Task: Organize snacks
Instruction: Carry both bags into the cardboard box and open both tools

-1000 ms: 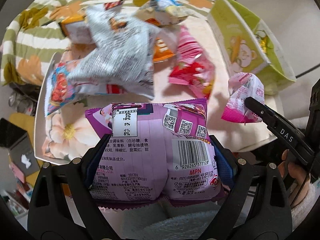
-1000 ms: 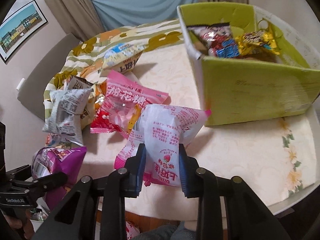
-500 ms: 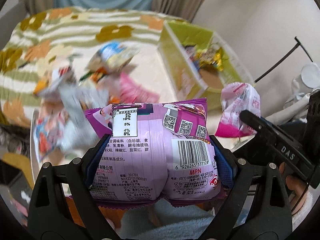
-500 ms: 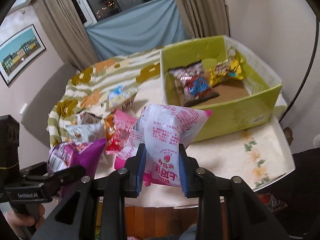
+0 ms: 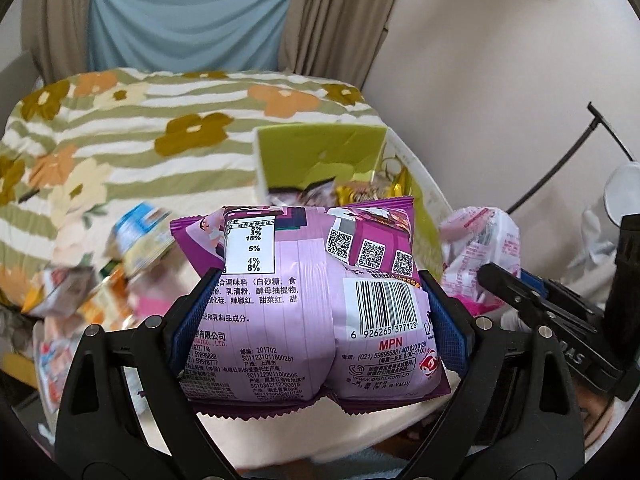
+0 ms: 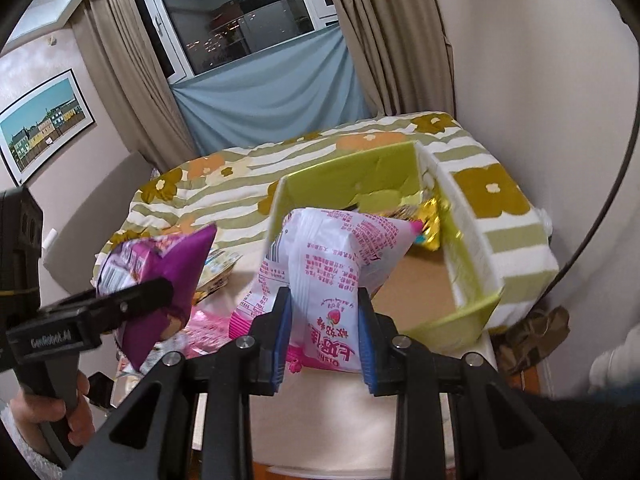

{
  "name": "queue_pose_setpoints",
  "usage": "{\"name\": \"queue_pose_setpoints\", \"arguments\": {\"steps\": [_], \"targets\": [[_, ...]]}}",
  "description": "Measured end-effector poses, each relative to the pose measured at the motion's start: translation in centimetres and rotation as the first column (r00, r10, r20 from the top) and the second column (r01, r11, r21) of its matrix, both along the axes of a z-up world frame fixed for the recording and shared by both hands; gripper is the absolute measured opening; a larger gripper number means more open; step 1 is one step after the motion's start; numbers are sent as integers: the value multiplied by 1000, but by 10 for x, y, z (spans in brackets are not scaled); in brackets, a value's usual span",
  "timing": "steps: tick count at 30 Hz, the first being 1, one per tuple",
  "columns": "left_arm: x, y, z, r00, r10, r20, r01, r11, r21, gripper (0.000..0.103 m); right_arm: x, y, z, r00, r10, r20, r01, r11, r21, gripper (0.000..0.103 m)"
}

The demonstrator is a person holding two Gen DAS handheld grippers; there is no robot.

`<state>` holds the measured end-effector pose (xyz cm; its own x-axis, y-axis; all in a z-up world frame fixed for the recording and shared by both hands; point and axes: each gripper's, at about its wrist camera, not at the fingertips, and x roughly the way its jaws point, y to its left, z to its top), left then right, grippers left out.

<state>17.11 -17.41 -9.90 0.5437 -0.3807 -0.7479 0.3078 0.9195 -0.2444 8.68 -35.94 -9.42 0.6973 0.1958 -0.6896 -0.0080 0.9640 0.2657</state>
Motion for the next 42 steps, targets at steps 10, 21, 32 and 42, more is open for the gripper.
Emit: {"name": "queue_pose_setpoints", "arguments": {"steps": [10, 21, 32, 42], "targets": [[55, -82, -49, 999, 42, -31, -38, 995, 96, 95, 50, -73, -8, 999, 48, -23, -48, 999, 1, 28], [48, -81, -69, 991, 66, -119, -47, 987, 157, 97, 68, -91, -27, 995, 78, -66, -75, 996, 46, 28], [40, -56, -46, 992, 102, -81, -88, 984, 155, 97, 84, -69, -33, 986, 144, -88, -141, 989, 40, 28], [42, -41, -47, 988, 126, -91, -111, 981, 159, 97, 118, -58, -66, 967, 161, -199, -158, 987, 31, 29]]}}
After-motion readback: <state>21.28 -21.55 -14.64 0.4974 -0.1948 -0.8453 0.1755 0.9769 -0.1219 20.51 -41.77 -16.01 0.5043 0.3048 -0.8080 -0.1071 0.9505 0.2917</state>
